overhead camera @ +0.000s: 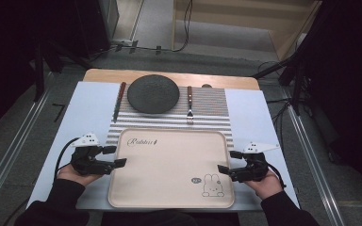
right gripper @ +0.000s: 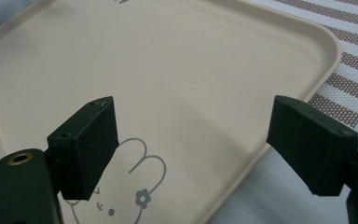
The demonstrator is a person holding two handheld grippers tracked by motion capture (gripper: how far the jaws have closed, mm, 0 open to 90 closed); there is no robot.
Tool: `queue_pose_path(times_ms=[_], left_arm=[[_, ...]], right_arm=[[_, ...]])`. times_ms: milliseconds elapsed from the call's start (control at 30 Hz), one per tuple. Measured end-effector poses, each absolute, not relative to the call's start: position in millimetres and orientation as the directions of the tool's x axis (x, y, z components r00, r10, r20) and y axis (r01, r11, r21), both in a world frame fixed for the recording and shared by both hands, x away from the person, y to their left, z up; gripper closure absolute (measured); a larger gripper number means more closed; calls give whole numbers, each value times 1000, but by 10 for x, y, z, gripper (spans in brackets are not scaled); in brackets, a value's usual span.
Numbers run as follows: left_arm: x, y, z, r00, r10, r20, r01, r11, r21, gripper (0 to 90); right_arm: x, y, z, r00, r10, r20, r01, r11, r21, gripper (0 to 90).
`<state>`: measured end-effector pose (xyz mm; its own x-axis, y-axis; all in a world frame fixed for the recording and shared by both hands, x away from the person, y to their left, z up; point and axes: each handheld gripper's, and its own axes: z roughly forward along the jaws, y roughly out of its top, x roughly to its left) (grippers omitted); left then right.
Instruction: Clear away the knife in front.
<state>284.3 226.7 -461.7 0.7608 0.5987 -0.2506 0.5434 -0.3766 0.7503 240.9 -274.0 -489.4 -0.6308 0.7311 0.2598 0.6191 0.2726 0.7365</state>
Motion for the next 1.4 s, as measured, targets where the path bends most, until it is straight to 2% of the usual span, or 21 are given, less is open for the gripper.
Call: queue_pose_path(times_ms=[167,600,1400], left_arm=[[2848,2261,-4617,751,609,-256,552,-366,749,257],[2926,2222,-4620,743,618,-255,561,-369,741,260],[2952,2222,-4634,746,610,-266,562,-363,743,260]], right_arm=[[2424,-2768,-4889,-610,747,263,627,253,737,143],[2441,-2815,-4925,-624,724,295,627,238,742,158],[2405,-2765,-4899,-637,714,291,622,252,742,158]])
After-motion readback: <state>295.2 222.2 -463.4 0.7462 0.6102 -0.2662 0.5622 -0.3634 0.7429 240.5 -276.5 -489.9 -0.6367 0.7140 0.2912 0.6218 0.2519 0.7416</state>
